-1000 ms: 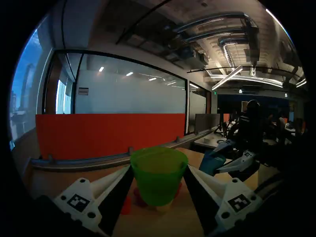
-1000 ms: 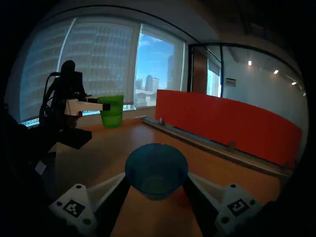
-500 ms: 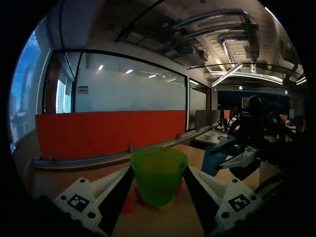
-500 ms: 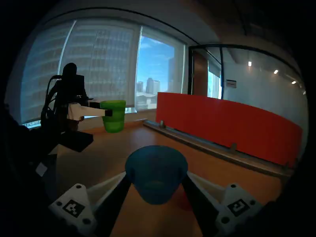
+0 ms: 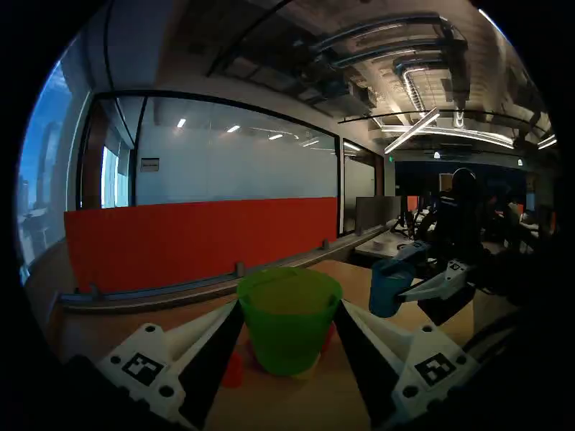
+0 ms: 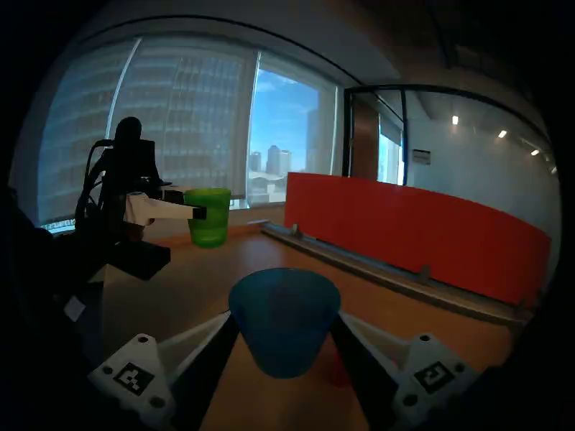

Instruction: Pour water

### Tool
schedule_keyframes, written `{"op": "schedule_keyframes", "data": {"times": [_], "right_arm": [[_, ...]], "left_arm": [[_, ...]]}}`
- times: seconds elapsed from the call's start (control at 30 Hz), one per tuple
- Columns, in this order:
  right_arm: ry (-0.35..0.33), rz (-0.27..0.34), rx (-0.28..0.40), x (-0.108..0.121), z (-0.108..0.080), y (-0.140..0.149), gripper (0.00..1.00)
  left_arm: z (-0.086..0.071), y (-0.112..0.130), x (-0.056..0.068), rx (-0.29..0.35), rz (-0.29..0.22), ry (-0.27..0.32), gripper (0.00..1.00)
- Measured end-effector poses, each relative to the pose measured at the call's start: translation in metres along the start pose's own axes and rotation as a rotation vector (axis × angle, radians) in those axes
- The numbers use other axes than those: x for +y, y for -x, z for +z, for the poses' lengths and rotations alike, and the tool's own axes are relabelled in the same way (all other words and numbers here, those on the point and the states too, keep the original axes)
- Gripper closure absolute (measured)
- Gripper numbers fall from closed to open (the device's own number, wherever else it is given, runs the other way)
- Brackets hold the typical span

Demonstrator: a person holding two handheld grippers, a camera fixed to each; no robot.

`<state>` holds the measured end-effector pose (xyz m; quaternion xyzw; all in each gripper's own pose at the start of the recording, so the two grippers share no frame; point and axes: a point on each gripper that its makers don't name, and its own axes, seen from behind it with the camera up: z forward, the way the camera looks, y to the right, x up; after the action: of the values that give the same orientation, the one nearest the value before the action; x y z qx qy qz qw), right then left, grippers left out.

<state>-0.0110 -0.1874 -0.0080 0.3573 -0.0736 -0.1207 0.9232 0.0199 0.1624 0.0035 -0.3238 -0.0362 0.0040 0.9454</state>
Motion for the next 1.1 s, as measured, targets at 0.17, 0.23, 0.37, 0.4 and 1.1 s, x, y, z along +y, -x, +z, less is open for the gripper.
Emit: {"op": "schedule_keyframes", "data": {"times": [0.17, 0.23, 0.37, 0.4, 1.1], "right_arm": [[-0.006, -0.008, 0.002, -0.004, 0.002, -0.002, 0.11], [-0.013, -0.009, 0.005, -0.006, 0.003, -0.003, 0.11], [-0.035, 0.0, 0.013, -0.013, 0.006, -0.006, 0.12], [-0.041, 0.004, 0.016, -0.015, 0.007, -0.008, 0.12], [-0.146, 0.04, 0.051, -0.049, 0.029, -0.012, 0.12]], "left_arm": [[-0.001, -0.002, 0.0, 0.002, 0.021, -0.002, 0.15], [-0.002, -0.003, -0.001, 0.003, 0.033, -0.004, 0.15], [-0.003, -0.004, -0.002, -0.001, 0.065, -0.012, 0.15], [-0.003, -0.004, -0.002, -0.003, 0.074, -0.014, 0.15], [-0.003, -0.038, 0.008, 0.009, 0.363, -0.05, 0.15]]}}
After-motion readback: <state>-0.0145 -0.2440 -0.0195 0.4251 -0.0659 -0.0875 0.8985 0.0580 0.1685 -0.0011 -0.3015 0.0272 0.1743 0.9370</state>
